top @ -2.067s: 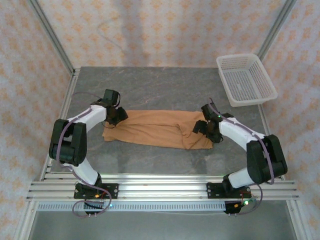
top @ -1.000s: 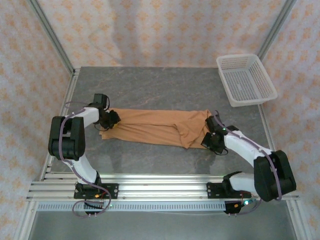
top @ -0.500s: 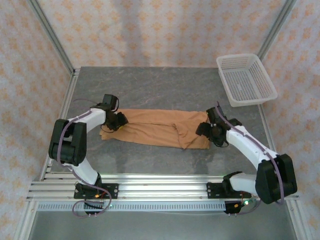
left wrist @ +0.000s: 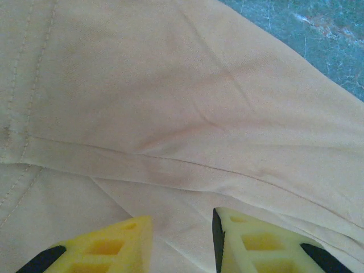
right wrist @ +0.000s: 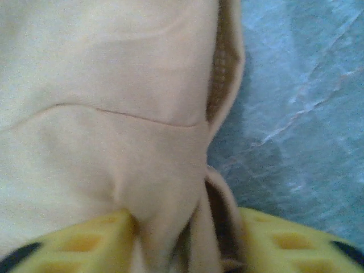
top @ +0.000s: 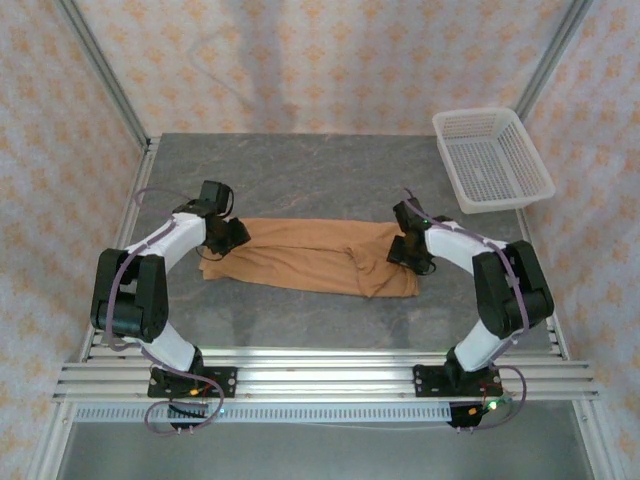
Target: Fold the inside-out t-shirt
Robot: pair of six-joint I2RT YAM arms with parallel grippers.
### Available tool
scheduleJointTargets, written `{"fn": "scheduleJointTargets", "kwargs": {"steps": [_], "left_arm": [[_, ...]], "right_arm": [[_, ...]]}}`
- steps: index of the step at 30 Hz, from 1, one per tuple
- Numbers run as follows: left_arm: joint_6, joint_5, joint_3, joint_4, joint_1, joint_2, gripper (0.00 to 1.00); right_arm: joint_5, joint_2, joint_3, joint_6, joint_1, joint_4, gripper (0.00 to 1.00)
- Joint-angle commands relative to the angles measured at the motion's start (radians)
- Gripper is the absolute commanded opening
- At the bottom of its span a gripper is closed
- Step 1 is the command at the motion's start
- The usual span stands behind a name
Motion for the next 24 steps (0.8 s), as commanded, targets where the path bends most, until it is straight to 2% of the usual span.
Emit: {"fn": "scheduleJointTargets", "kwargs": {"steps": [1, 6, 8, 13, 19, 24], "left_arm": [[0.01, -0.019, 0.007, -0.023, 0.008, -0.009, 0.35], [0.011, -0.008, 0.011, -0.021, 0.008, 0.004, 0.34], [0.012, -0.008, 0.012, -0.02, 0.008, 0.007, 0.34], [-0.015, 0.009, -0.011, 0.036, -0.014, 0.031, 0.34], [-0.148, 0.079, -0.083, 0.188, -0.111, 0.056, 0.33], [-0.159, 0.05, -0.022, 0.158, -0.118, 0.013, 0.34]], "right_arm": [[0.02, 0.05, 0.038, 0.013, 0.026, 0.023, 0.35], [0.019, 0.103, 0.05, 0.021, 0.029, 0.022, 0.23], [0.026, 0.096, 0.046, 0.02, 0.03, 0.02, 0.14], [0.045, 0.036, 0.015, -0.008, 0.002, -0.007, 0.05], [0.072, -0.09, -0.063, -0.062, -0.085, -0.055, 0.0], [0.094, -0.203, -0.083, -0.111, -0.128, -0.106, 0.0]]}}
